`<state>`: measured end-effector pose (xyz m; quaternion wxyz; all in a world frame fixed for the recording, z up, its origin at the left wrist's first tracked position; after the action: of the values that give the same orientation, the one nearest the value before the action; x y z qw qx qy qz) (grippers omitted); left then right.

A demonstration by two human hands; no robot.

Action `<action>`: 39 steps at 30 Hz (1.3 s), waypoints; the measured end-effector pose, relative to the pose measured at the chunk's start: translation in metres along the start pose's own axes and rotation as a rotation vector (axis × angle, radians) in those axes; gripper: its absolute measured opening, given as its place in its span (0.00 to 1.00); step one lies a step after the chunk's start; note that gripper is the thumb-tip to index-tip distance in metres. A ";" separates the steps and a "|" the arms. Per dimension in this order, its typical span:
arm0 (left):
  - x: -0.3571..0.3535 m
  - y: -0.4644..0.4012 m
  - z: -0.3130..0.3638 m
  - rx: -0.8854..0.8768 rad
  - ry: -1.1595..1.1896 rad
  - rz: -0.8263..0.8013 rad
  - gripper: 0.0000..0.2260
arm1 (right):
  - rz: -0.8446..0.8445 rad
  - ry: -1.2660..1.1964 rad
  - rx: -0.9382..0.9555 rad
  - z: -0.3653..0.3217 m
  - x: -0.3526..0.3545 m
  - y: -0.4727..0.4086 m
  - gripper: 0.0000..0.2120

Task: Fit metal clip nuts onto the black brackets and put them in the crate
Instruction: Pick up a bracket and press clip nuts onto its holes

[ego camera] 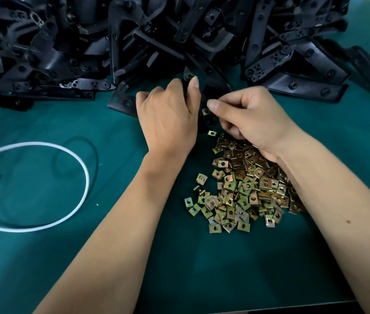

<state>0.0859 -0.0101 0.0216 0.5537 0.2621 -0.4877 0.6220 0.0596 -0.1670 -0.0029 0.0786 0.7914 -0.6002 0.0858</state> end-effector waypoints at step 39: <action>-0.014 0.002 0.004 -0.224 0.408 -0.368 0.12 | 0.229 -0.051 0.134 0.000 0.022 0.003 0.05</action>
<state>0.0866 -0.0192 0.0102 0.7693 0.1528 -0.3762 0.4933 0.0623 -0.1886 0.0027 -0.0002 0.7229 -0.6815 0.1138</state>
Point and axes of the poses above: each hand's wrist, its own y-axis away from the middle knuckle, its own x-axis out of the back of the hand, z = x × y, the point moved 7 cm from there along -y, towards the middle knuckle, and after that the axes turned 15 degrees about -z, right-handed, at the moved point
